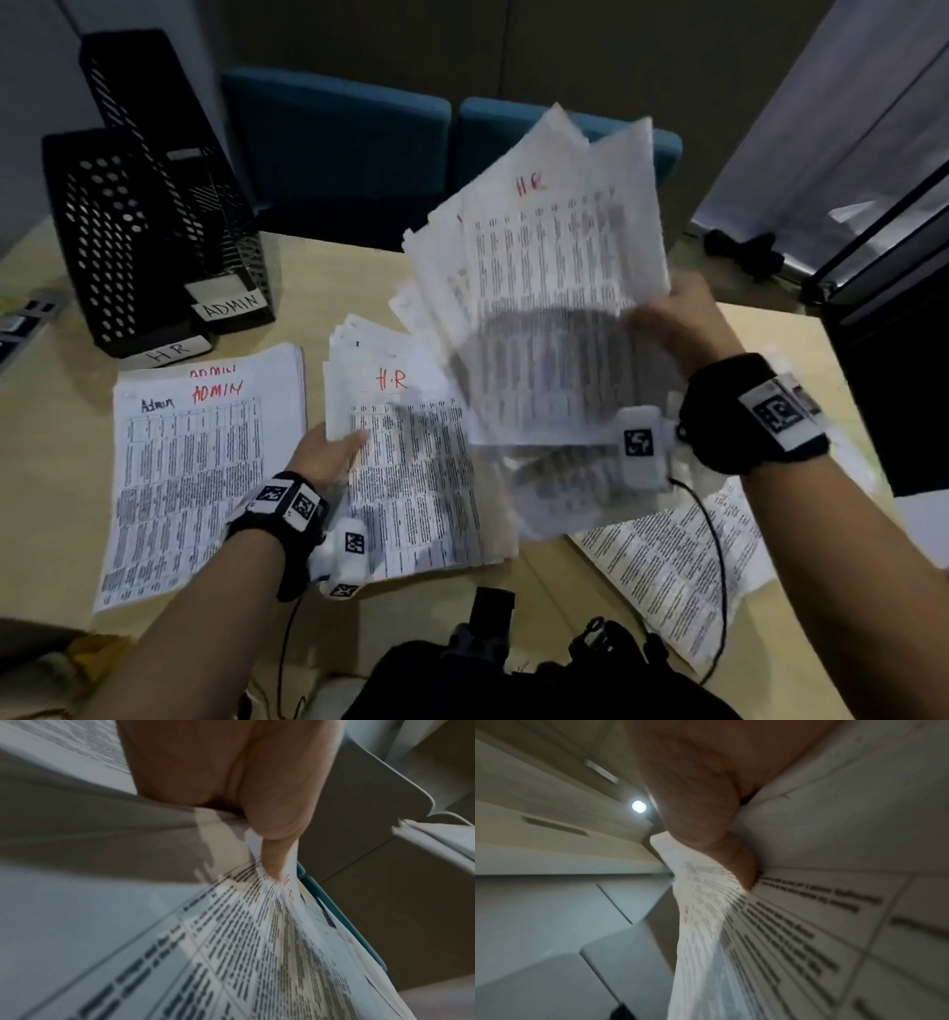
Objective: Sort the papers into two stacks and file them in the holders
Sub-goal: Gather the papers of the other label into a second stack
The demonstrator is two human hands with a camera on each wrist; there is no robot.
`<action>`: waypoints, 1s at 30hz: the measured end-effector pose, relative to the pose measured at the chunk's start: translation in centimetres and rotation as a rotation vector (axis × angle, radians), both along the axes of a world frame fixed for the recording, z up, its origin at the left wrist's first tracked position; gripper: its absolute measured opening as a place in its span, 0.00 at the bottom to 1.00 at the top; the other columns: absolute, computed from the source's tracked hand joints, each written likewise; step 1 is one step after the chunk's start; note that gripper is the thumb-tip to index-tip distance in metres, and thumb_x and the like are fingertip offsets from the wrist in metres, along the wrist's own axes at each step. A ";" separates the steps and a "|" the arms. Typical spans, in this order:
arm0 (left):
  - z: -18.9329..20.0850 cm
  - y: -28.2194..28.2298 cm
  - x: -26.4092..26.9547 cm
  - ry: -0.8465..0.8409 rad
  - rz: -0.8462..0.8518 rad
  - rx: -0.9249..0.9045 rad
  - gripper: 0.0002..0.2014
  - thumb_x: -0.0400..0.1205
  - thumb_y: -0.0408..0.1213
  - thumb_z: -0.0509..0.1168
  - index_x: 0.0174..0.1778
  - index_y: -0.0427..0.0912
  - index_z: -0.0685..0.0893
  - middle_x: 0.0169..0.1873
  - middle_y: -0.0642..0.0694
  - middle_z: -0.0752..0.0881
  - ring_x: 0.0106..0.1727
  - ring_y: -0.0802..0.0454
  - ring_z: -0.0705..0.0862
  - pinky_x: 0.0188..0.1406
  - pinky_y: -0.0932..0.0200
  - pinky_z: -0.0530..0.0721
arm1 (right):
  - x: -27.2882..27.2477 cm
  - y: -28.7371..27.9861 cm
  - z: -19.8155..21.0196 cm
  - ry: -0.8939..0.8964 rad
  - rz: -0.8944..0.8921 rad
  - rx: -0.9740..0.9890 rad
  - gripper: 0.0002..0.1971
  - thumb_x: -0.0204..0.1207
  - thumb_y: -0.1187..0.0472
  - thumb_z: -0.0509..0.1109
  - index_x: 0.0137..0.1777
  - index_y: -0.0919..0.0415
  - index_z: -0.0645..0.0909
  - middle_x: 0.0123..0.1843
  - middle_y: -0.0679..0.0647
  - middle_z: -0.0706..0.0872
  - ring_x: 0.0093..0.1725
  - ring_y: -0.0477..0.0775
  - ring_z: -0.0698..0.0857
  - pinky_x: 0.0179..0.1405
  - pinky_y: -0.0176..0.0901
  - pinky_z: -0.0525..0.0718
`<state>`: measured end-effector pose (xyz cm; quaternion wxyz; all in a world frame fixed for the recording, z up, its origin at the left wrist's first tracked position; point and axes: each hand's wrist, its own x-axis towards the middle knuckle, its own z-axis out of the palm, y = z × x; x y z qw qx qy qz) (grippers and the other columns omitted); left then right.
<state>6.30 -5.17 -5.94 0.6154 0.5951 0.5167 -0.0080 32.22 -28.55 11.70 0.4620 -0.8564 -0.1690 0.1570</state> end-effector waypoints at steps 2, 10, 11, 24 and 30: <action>0.1 -0.3 0.2 -0.046 0.086 -0.053 0.52 0.70 0.68 0.69 0.84 0.43 0.58 0.83 0.40 0.63 0.81 0.37 0.65 0.77 0.36 0.64 | -1.3 0.6 -4.7 0.174 -0.010 0.002 0.13 0.65 0.66 0.74 0.45 0.77 0.83 0.38 0.61 0.83 0.38 0.55 0.81 0.36 0.48 0.80; -0.5 -0.4 0.4 -0.142 0.195 -0.017 0.52 0.66 0.66 0.74 0.82 0.44 0.66 0.78 0.46 0.73 0.78 0.43 0.71 0.76 0.44 0.68 | -9.4 2.7 -17.2 0.275 -0.045 -0.436 0.28 0.67 0.66 0.74 0.66 0.67 0.70 0.60 0.62 0.79 0.61 0.64 0.81 0.57 0.53 0.85; -0.9 -0.3 0.2 -0.150 0.191 -0.015 0.56 0.59 0.69 0.76 0.80 0.45 0.68 0.76 0.47 0.76 0.77 0.43 0.73 0.76 0.44 0.69 | -9.8 3.2 -17.6 0.189 -0.053 -0.476 0.33 0.68 0.62 0.74 0.72 0.67 0.66 0.66 0.63 0.76 0.66 0.65 0.79 0.64 0.56 0.83; -1.7 0.2 0.4 -0.014 0.059 0.156 0.24 0.86 0.43 0.58 0.79 0.40 0.71 0.75 0.40 0.76 0.75 0.39 0.74 0.76 0.39 0.71 | -3.3 4.1 -14.9 -0.114 -0.019 -0.629 0.07 0.79 0.64 0.60 0.39 0.62 0.76 0.41 0.59 0.80 0.45 0.62 0.81 0.48 0.49 0.79; -1.5 0.4 0.4 0.040 0.022 0.129 0.21 0.87 0.39 0.58 0.76 0.38 0.74 0.72 0.41 0.78 0.73 0.40 0.76 0.74 0.44 0.72 | -5.6 1.3 -16.6 0.218 0.064 -0.591 0.04 0.75 0.68 0.63 0.47 0.66 0.75 0.46 0.61 0.81 0.45 0.58 0.79 0.37 0.40 0.75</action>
